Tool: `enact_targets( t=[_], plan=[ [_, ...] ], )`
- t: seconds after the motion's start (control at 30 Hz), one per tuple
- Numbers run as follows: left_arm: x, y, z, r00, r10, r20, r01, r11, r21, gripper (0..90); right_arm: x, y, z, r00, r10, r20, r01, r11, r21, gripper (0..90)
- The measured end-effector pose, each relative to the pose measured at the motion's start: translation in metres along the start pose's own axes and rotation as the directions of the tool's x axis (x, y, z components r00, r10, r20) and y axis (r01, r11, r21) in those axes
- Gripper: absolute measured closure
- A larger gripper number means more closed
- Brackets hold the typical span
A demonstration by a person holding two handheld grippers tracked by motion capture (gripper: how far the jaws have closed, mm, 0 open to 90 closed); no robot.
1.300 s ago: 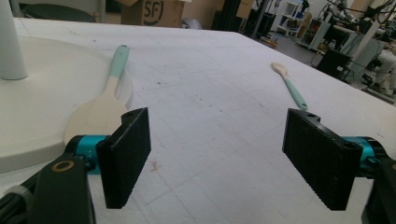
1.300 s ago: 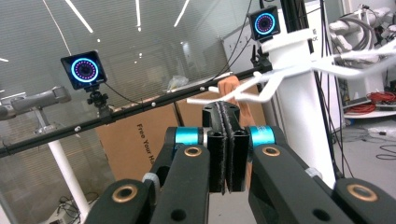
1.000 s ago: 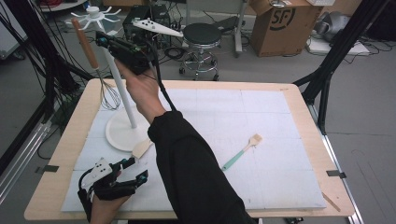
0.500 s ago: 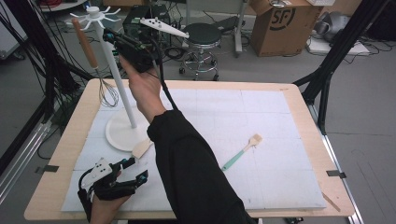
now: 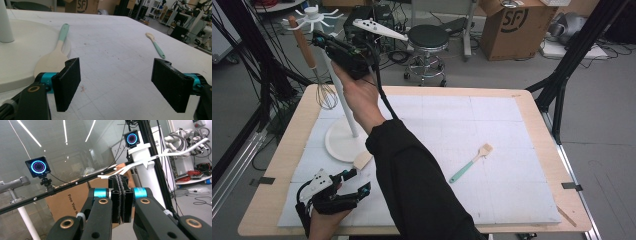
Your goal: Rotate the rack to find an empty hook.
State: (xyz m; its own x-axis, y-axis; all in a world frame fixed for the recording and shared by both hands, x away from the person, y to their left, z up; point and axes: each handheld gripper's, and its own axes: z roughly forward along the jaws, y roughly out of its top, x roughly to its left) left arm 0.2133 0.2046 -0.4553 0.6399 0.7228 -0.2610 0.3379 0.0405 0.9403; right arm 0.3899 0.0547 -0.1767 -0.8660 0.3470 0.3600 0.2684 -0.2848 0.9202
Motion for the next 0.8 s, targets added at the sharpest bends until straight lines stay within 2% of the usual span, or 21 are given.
enact_targets(
  t=[0.13, 0.23, 0.27, 0.33, 0.43, 0.5, 0.57, 0.6, 0.7, 0.8],
  plan=[
    [0.0, 0.0, 0.001, 1.0, 0.005, 0.003, -0.005, 1.0, 0.002, 24.1, 0.005, 0.0, 0.003, 0.9996, -0.012, -0.026, 0.012, 1.0, 0.014, 89.6],
    [-0.001, 0.0, 0.001, 1.0, 0.008, 0.004, -0.008, 0.9999, 0.007, 24.1, 0.007, -0.006, 0.001, 0.9987, -0.044, -0.027, 0.045, 0.998, 0.036, 89.6],
    [0.0, 0.0, 0.001, 1.0, 0.009, 0.004, -0.009, 0.9999, 0.007, 24.1, 0.007, -0.009, -0.002, 0.9988, -0.042, -0.025, 0.043, 0.998, 0.043, 89.4],
    [0.0, 0.0, 0.0, 1.0, 0.008, 0.002, -0.008, 1.0, 0.004, 24.1, 0.003, -0.015, -0.01, 0.9989, -0.044, -0.018, 0.045, 0.998, 0.039, 80.3],
    [0.0, 0.0, 0.001, 1.0, 0.005, 0.002, -0.005, 1.0, 0.004, 24.1, -0.004, -0.024, -0.027, 0.9984, -0.056, -0.004, 0.056, 0.997, 0.058, 71.1],
    [0.0, 0.0, 0.002, 1.0, 0.004, 0.002, -0.004, 1.0, 0.004, 24.1, -0.01, -0.028, -0.038, 0.9989, -0.047, -0.002, 0.047, 0.997, 0.067, 66.1],
    [0.0, 0.001, 0.003, 1.0, 0.005, -0.005, -0.005, 0.9999, 0.01, 24.1, -0.019, -0.03, -0.049, 0.9984, -0.047, 0.032, 0.044, 0.996, 0.08, 51.0],
    [0.0, 0.001, 0.004, 1.0, 0.004, -0.005, -0.004, 0.9999, 0.011, 24.2, -0.023, -0.031, -0.054, 0.9989, -0.04, 0.025, 0.038, 0.996, 0.086, 46.4],
    [0.001, 0.001, 0.005, 1.0, 0.007, -0.005, -0.006, 0.9999, 0.012, 24.2, -0.029, -0.031, -0.065, 0.9985, -0.048, 0.024, 0.046, 0.996, 0.082, 41.0],
    [0.002, 0.002, 0.004, 1.0, 0.004, 0.003, -0.004, 1.0, 0.007, 24.1, -0.032, -0.031, -0.079, 0.9946, -0.094, 0.045, 0.089, 0.992, 0.086, 35.0]
  ],
)
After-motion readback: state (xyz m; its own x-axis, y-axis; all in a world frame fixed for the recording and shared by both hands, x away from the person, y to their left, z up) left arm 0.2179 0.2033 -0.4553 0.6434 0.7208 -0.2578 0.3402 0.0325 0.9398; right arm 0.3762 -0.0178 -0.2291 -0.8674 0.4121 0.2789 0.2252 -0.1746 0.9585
